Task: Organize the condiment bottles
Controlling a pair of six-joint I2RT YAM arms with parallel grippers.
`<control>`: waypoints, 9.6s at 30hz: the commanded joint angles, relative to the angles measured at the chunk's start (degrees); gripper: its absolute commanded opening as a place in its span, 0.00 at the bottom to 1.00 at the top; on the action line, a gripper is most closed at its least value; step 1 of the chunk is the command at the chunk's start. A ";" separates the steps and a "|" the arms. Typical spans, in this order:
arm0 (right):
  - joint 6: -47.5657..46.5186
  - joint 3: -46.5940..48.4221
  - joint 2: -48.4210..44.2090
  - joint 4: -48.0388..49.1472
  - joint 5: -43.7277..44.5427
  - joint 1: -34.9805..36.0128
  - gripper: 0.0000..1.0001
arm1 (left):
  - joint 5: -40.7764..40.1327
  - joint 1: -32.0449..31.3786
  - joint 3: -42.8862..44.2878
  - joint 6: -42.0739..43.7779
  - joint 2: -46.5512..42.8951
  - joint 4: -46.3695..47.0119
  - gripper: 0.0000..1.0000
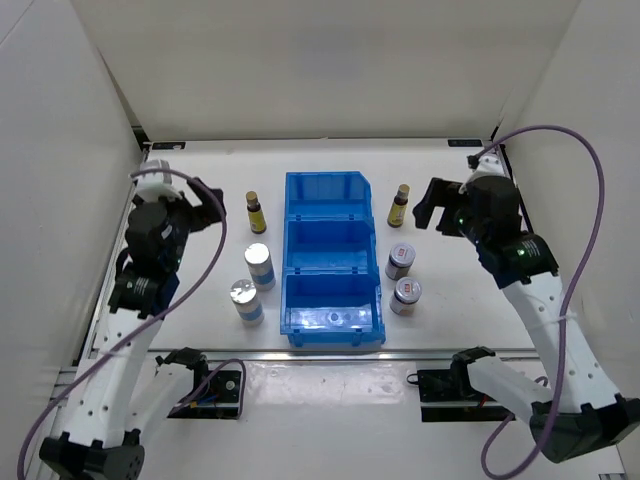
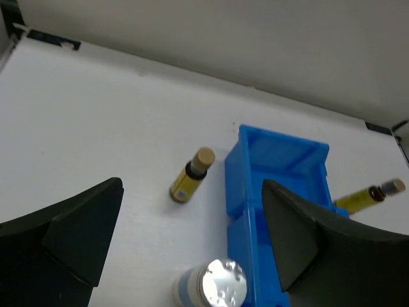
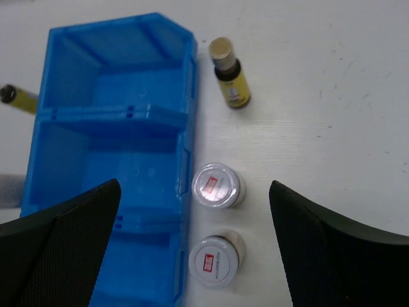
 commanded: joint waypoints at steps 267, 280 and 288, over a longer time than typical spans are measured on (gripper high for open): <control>12.62 10.85 41.42 -5.36 10.74 52.77 0.78 | -6.97 -2.89 -8.68 -10.53 -0.18 -12.32 1.00; 6.47 31.76 35.27 -16.28 16.98 53.29 1.00 | -8.37 -2.89 -8.15 -9.47 -0.17 -13.47 1.00; 1.46 45.31 47.30 -21.73 17.08 53.29 1.00 | -0.93 -2.89 -7.62 -6.23 0.69 -13.47 1.00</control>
